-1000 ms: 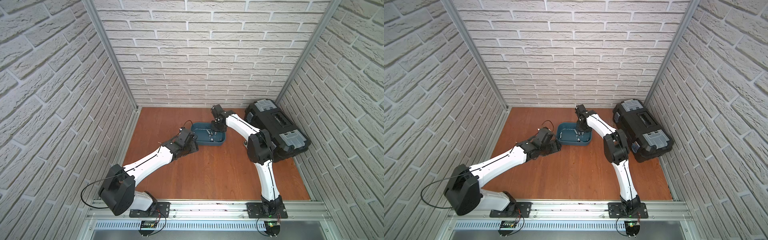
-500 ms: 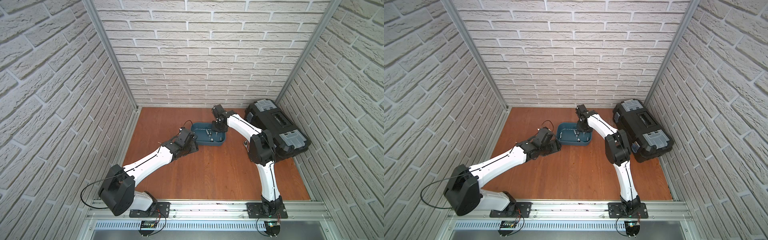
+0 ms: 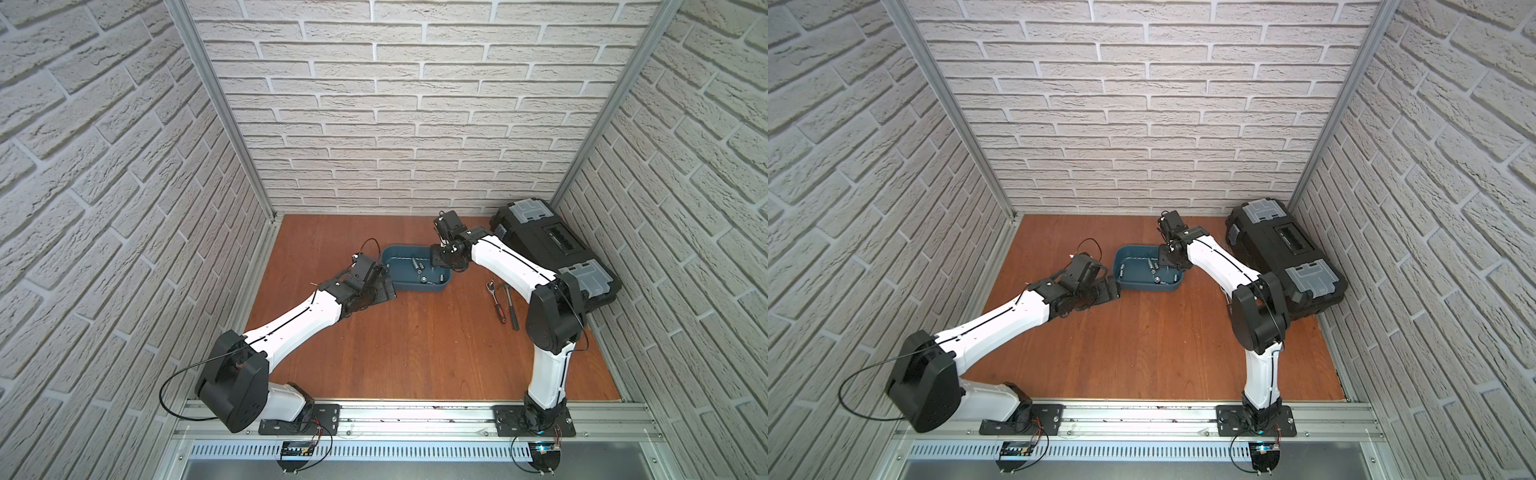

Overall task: Put the socket on the desktop into the storage box
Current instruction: Place the socket head in the storage box, then reset both arms

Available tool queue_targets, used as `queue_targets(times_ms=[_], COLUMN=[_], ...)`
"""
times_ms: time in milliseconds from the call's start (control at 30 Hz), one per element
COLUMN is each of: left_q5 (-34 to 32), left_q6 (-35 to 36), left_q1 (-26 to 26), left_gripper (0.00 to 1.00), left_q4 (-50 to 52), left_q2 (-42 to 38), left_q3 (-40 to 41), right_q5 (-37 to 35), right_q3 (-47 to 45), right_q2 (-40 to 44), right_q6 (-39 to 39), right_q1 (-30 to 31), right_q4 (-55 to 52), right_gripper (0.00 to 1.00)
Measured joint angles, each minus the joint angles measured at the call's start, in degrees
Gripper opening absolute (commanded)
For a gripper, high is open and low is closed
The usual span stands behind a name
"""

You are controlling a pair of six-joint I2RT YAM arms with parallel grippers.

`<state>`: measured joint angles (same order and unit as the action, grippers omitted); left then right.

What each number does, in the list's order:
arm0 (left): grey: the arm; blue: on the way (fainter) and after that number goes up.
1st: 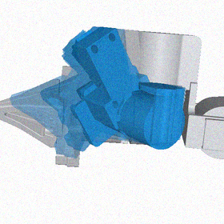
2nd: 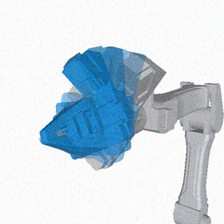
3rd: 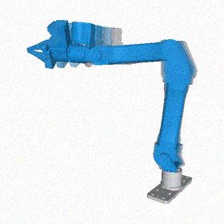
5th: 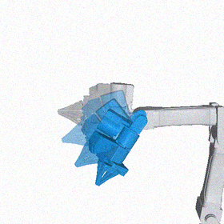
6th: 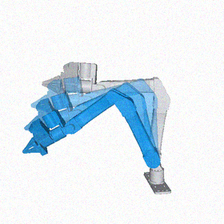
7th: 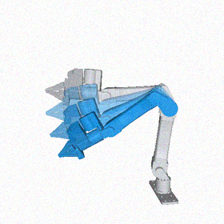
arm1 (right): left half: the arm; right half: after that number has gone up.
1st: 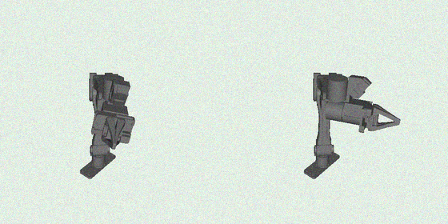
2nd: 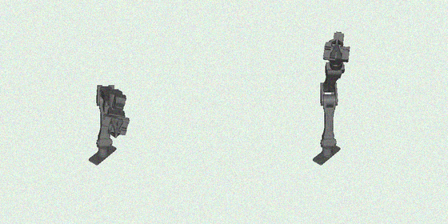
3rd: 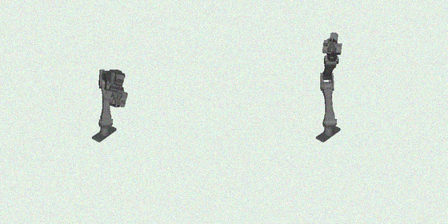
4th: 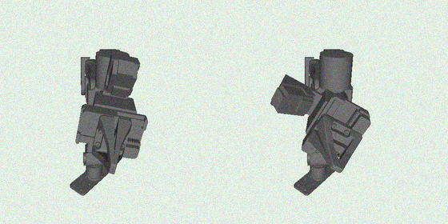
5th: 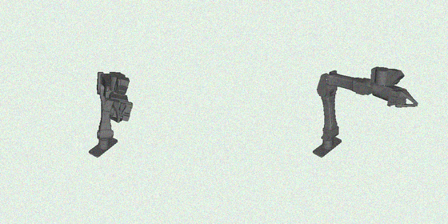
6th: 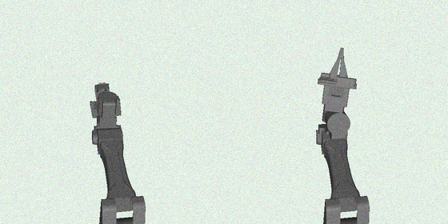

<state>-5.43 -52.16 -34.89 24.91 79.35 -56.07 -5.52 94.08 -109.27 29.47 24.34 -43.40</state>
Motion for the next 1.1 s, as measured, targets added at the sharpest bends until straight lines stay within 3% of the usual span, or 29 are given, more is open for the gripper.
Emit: queue_targets(times_ms=[33, 333, 567, 867, 1100], left_q5=[-0.35, -6.71, -16.46, -27.61, -28.52], left_q6=[0.55, 6.25, 13.35, 27.71, 35.71], left_q1=[0.44, 3.52, 5.79, 12.07, 22.67], left_gripper=[0.98, 0.98, 0.98, 0.98, 0.98], left_q4=[0.68, 6.25, 6.43, -2.36, -16.65], left_q2=[0.02, 2.27, 1.88, -3.52, -10.88], left_q3=[-0.57, -6.71, -6.64, 0.76, 15.23], right_q5=[0.0, -2.91, -11.5, -25.94, -33.16], right_q3=[-1.38, -11.89, -20.72, -39.52, -49.51], right_q2=[1.57, 13.42, 21.66, 35.3, 39.15], right_q6=[-0.07, -1.44, -2.84, -9.35, -17.11], right_q1=[0.02, 0.04, -0.72, -2.78, -4.33], right_q4=[0.61, 3.91, 7.06, 21.31, 34.75], right_gripper=[1.0, 1.0, 0.99, 0.99, 0.98])
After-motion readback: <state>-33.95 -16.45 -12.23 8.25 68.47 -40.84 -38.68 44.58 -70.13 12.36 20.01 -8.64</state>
